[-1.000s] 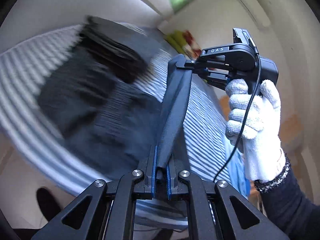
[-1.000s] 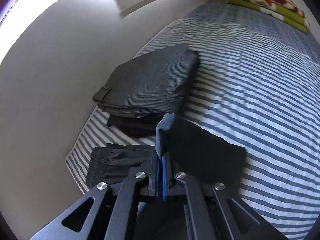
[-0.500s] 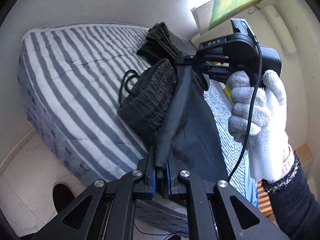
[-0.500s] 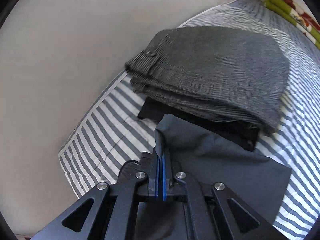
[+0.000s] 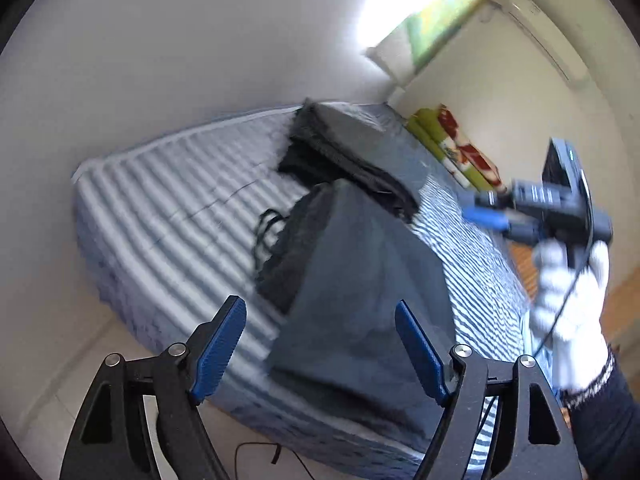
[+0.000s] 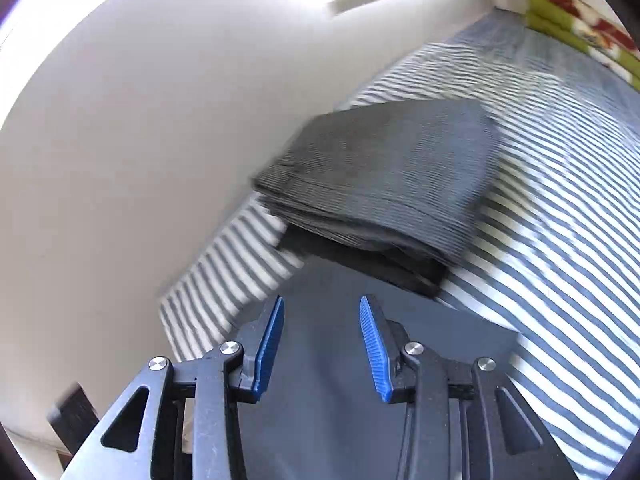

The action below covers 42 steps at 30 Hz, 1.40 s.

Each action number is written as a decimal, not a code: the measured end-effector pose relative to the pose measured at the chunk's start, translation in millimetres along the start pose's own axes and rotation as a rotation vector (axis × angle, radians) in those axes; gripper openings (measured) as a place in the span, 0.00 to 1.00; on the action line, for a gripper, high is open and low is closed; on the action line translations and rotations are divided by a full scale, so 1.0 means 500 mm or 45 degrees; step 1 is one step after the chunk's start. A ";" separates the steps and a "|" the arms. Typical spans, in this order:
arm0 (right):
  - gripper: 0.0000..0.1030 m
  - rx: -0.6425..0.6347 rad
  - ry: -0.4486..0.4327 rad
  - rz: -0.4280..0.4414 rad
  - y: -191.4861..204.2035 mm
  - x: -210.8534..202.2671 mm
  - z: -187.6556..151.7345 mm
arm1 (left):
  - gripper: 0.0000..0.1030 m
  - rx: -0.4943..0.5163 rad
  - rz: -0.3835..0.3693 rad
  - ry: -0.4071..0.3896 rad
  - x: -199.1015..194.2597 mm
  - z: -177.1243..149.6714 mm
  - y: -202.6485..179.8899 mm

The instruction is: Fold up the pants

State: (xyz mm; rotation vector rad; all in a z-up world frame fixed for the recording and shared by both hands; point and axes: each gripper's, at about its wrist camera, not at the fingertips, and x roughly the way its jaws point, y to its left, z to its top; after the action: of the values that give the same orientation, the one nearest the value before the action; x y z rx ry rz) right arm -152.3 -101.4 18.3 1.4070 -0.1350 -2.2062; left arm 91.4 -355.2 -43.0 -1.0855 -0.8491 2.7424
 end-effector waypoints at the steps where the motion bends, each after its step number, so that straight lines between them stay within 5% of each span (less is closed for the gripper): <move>1: 0.35 0.016 0.018 0.007 -0.018 -0.010 -0.032 | 0.75 0.035 -0.003 0.011 0.013 0.009 -0.017; 7: 0.35 -0.039 0.081 -0.095 -0.029 -0.011 -0.205 | 0.66 0.316 -0.013 0.144 0.107 0.019 -0.145; 11: 0.34 -0.057 0.113 -0.077 -0.016 0.016 -0.293 | 0.57 0.413 0.102 0.252 0.156 -0.011 -0.160; 17: 0.34 -0.218 0.227 -0.022 0.013 0.037 -0.403 | 0.43 0.262 0.308 0.337 0.162 -0.031 -0.061; 20: 0.34 -0.165 0.170 0.038 -0.022 -0.022 -0.399 | 0.44 0.325 0.342 0.279 0.125 -0.014 -0.095; 23: 0.34 -0.082 0.039 -0.009 -0.066 -0.086 -0.361 | 0.47 0.377 0.267 0.204 0.107 0.019 -0.159; 30: 0.34 0.024 -0.008 0.037 -0.072 -0.075 -0.358 | 0.48 0.502 0.172 0.245 0.221 0.078 -0.267; 35: 0.34 -0.094 0.133 -0.017 -0.001 0.029 -0.439 | 0.48 0.512 0.369 0.323 0.338 0.100 -0.224; 39: 0.34 -0.246 0.139 -0.010 0.027 0.009 -0.471 | 0.48 0.459 0.502 0.241 0.299 0.137 -0.187; 42: 0.34 -0.119 0.079 0.099 -0.034 -0.056 -0.438 | 0.48 0.476 0.481 0.164 0.234 0.147 -0.203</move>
State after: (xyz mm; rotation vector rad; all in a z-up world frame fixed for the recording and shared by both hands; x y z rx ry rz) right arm 41.3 -32.6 -64.8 1.3936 -0.0635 -2.0765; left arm -57.4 -273.8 -18.0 -1.4333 -0.1080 2.9030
